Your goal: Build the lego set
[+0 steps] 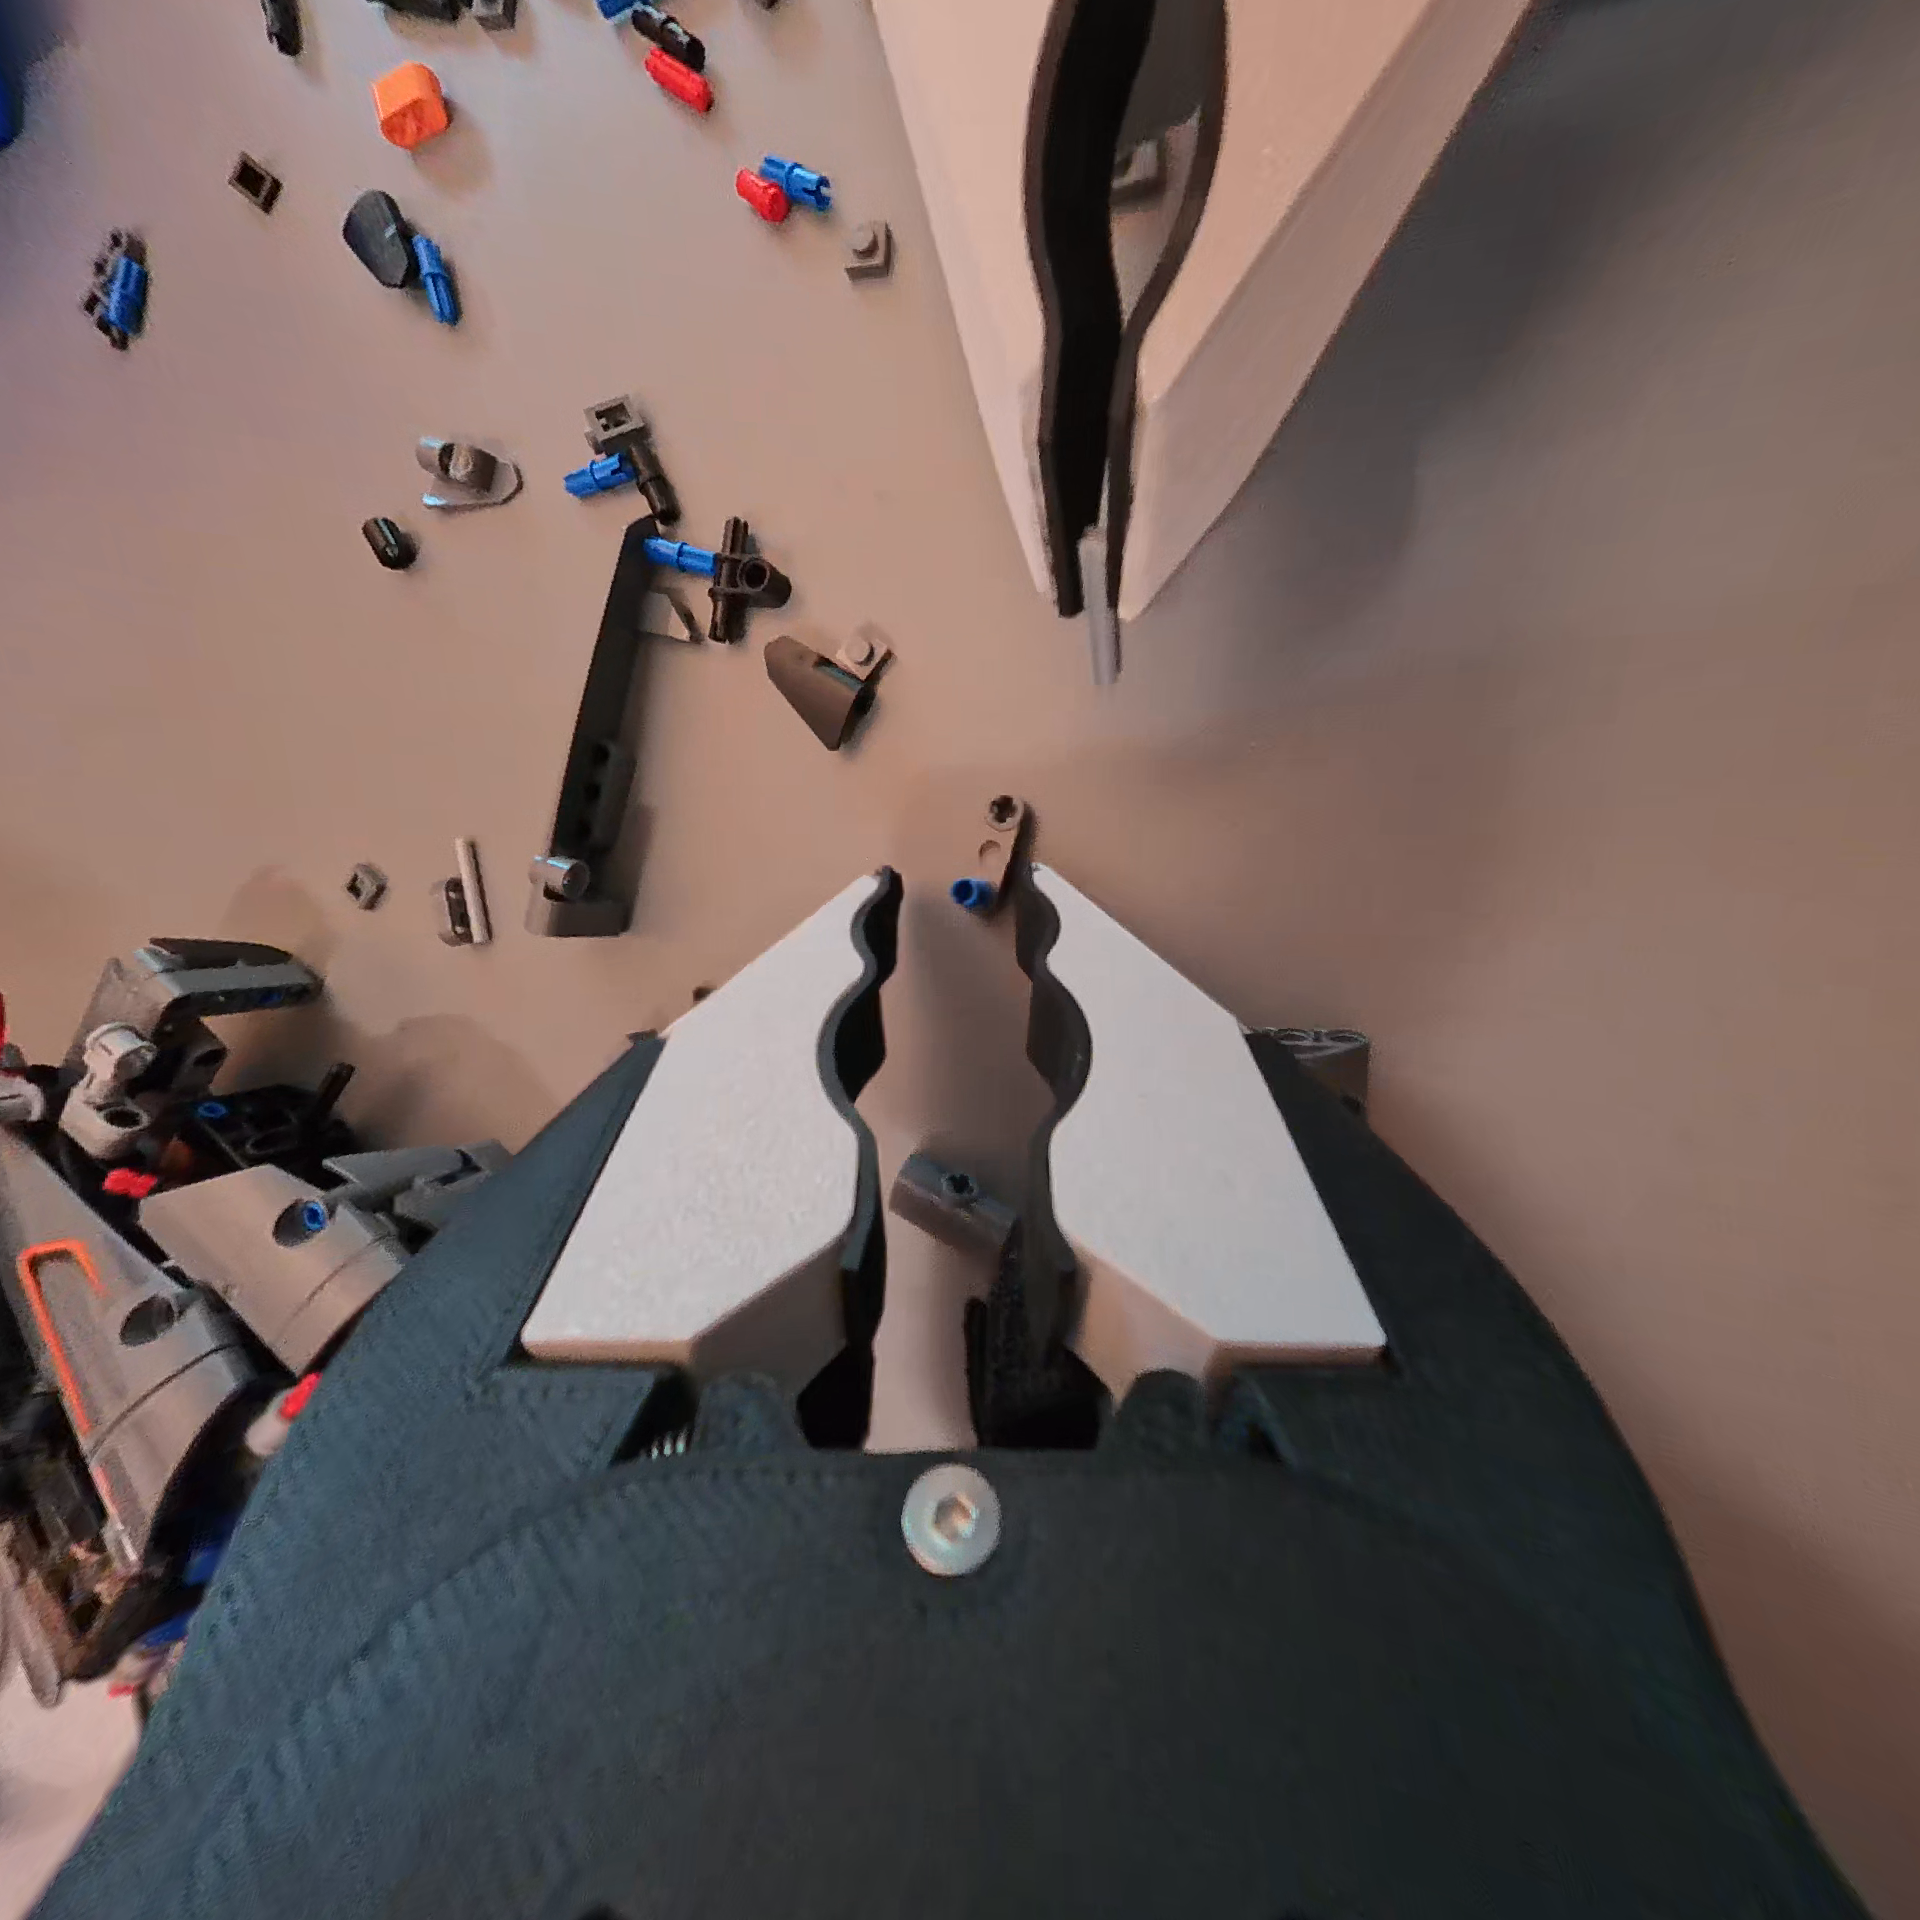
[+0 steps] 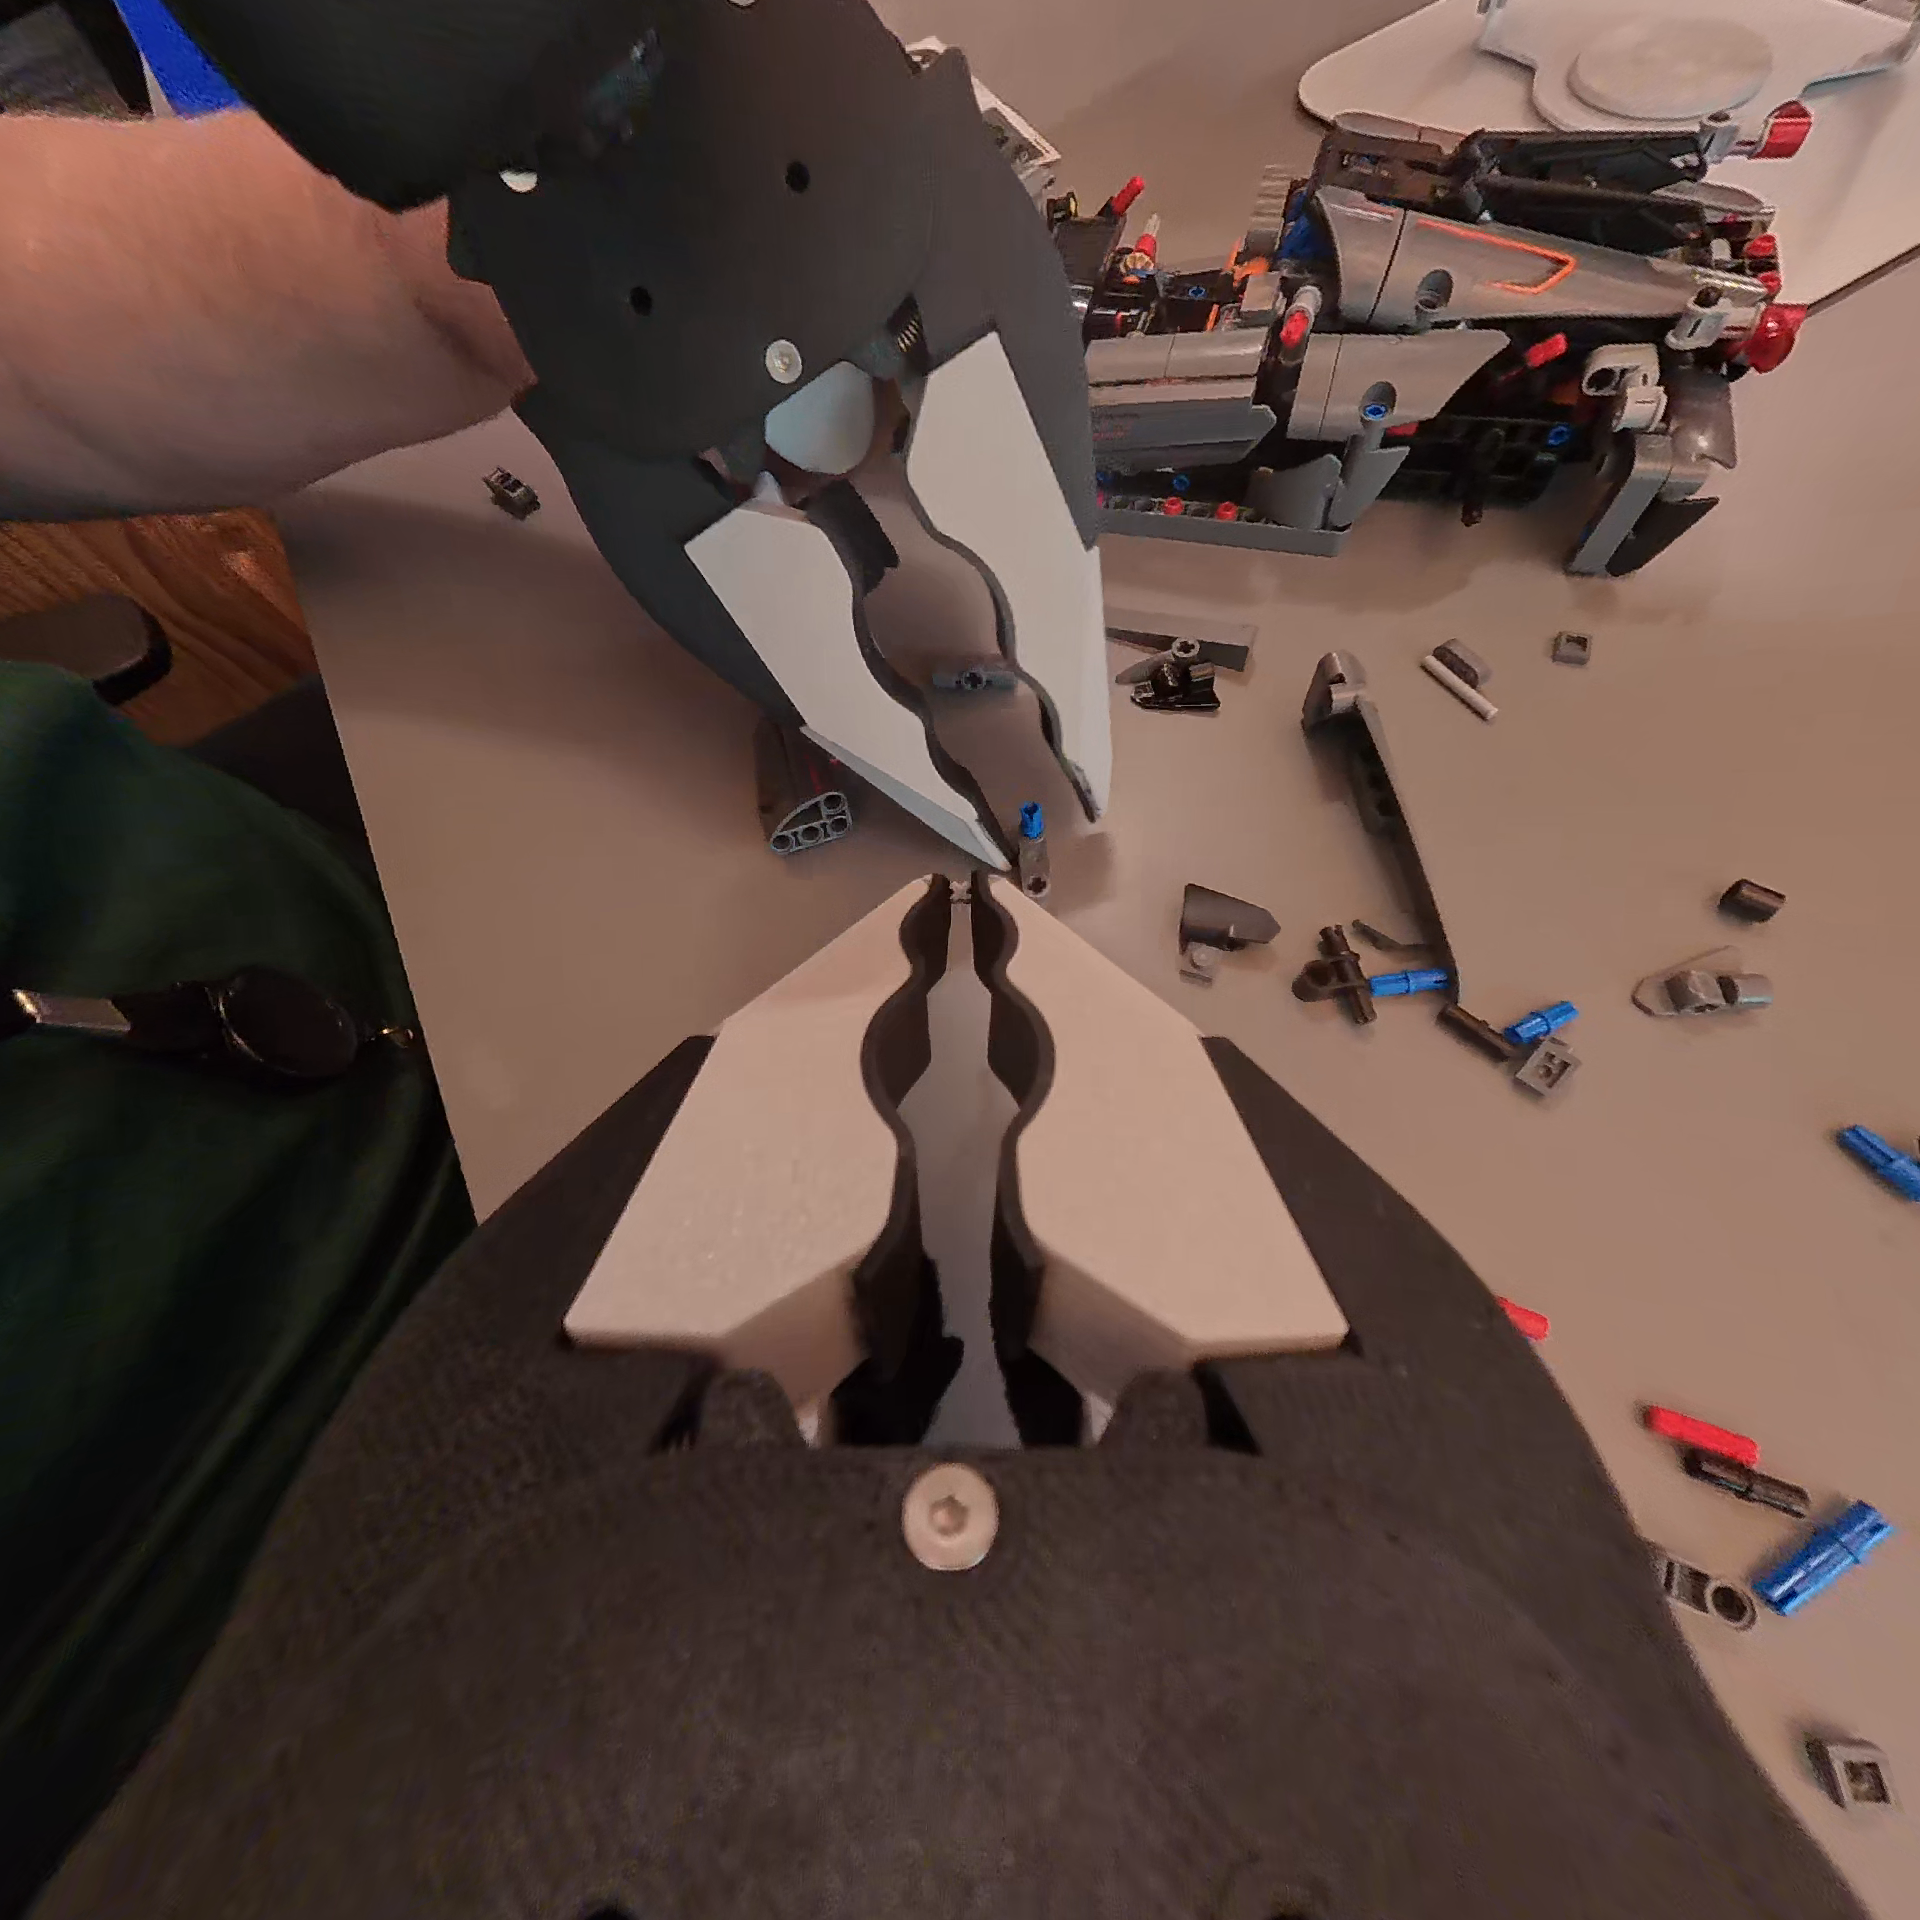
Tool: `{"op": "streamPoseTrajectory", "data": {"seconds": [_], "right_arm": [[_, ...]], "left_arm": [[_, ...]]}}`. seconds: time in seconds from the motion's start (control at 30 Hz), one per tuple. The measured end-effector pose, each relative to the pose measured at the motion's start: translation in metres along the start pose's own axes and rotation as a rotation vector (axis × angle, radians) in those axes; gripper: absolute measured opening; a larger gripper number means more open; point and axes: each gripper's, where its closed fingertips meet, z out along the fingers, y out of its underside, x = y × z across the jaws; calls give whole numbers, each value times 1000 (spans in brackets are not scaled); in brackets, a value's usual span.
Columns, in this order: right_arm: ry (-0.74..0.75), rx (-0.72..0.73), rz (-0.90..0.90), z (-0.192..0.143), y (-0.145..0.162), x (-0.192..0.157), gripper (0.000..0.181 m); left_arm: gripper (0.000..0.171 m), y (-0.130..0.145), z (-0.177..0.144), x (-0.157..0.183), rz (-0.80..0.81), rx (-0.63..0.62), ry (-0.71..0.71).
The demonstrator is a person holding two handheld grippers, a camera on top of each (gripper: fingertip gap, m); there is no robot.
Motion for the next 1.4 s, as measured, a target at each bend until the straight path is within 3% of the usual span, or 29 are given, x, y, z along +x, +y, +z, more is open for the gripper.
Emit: {"op": "streamPoseTrajectory", "data": {"seconds": [0.13,0.83,1.4], "right_arm": [[-7,-10,1,7,0,4,2],[-19,-176,-79,31,12,21,2],[-77,-403,-428,32,15,17,2]], "left_arm": [[8,-1,1,6,-35,38,37],[6,-2,2,8,-74,78,160],[6,-2,2,8,-71,100,203]]}}
